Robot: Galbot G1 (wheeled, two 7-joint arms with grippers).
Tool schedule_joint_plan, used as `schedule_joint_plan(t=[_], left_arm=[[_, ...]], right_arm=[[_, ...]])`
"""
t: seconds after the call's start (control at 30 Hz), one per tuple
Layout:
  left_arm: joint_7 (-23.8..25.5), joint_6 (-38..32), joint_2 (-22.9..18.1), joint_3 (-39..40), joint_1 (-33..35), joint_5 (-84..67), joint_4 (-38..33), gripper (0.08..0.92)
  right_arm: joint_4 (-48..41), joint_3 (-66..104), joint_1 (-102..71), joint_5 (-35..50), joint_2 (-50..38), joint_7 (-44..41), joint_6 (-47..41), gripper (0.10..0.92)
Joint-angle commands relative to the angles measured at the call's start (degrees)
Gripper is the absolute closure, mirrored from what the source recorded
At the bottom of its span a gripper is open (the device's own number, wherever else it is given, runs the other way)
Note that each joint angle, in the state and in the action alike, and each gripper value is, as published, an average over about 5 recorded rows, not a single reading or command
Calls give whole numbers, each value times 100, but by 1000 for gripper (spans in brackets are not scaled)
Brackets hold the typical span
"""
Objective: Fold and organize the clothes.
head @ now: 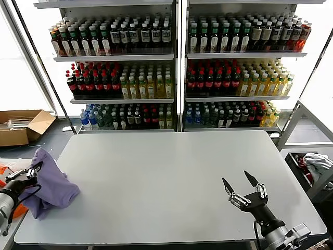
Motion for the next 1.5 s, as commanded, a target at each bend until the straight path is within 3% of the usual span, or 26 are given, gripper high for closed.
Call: schedule_joint_plan(t=[0.03, 0.2, 0.37, 0.7, 0.9, 1.07, 1.23, 1.37, 1.5], left_arm=[[-1325, 39, -837, 1782, -162, 176, -1062, 854], [-2221, -15, -1291, 3058, -360, -21, -1346, 854], [-2727, -115, -1666, 4055, -527, -60, -1158, 854], [-3393, -911, -2301, 4578, -1705, -312, -428, 853], [-2813, -1395, -2325, 4776, -1599, -385, -597, 737], [-2070, -1407, -2028, 4570, -1279, -650, -1032, 590], [-1361, -1174, -1411, 3615, -1107, -681, -1151, 443], [-681, -972, -775, 2783, -1033, 82, -808, 330], [-246, -1038, -552, 2259, -978, 719, -412, 225]], right_arm=[[74, -105, 40, -27, 63, 8, -47, 203], [129, -228, 13, -81, 121, 17, -88, 203], [189, -273, -61, -81, 101, 58, -173, 203], [340, -793, 6, -378, 90, 506, -990, 203], [296, -1388, 427, -121, 34, 971, -1694, 203], [64, -2056, 1049, 290, -22, 1288, -2231, 203], [-475, -3088, 1977, 519, 62, 1518, -2499, 203], [-1078, -4060, 2819, 1027, 292, 1829, -2757, 203], [-1730, -4762, 3437, 1410, 590, 2068, -2928, 203]])
